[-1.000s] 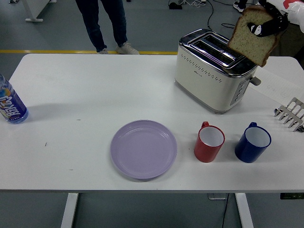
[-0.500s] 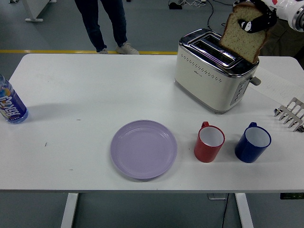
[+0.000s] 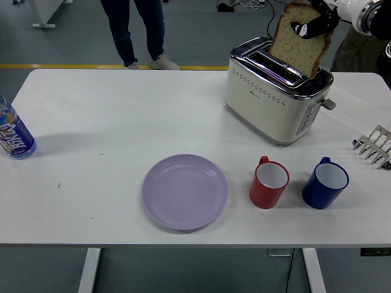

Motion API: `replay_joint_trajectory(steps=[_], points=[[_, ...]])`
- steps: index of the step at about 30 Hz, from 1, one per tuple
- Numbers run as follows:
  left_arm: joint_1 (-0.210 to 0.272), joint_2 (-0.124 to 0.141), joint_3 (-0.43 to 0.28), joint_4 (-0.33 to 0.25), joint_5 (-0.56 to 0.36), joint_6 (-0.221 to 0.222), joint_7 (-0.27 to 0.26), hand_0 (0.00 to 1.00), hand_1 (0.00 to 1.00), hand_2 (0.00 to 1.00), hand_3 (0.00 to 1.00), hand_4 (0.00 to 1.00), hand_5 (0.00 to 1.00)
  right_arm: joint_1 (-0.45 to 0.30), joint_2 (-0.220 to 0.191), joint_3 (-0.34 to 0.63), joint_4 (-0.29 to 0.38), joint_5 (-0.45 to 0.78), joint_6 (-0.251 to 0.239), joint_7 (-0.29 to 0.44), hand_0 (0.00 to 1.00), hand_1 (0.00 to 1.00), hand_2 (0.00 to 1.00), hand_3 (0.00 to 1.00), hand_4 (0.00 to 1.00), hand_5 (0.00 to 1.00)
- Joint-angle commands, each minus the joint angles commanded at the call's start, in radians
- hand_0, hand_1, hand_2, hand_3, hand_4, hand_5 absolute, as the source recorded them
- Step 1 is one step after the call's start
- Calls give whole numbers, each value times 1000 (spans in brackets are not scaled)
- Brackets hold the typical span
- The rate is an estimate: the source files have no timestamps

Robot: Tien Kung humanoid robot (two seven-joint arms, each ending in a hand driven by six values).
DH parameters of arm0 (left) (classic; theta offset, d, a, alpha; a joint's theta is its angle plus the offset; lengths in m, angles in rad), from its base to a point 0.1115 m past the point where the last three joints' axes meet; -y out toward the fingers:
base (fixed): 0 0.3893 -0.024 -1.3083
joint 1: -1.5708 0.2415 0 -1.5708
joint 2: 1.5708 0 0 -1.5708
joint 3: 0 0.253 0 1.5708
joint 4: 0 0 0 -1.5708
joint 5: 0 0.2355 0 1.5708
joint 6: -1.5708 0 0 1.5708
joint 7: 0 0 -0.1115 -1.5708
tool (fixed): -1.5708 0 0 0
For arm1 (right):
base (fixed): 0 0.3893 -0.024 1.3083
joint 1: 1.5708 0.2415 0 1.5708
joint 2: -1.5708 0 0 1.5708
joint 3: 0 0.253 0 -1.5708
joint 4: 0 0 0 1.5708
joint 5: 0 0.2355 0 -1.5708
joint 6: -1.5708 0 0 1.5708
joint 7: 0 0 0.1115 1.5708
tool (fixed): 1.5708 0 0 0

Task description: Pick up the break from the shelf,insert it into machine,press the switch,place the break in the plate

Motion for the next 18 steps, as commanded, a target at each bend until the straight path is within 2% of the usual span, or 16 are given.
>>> replay_joint_trajectory(steps=[18], points=[[-1,1,2,0,3,-1,2,630,485,462,545,341,802,40,57,-27,-81,-6,-23,12,164,240,451,474,582,54]])
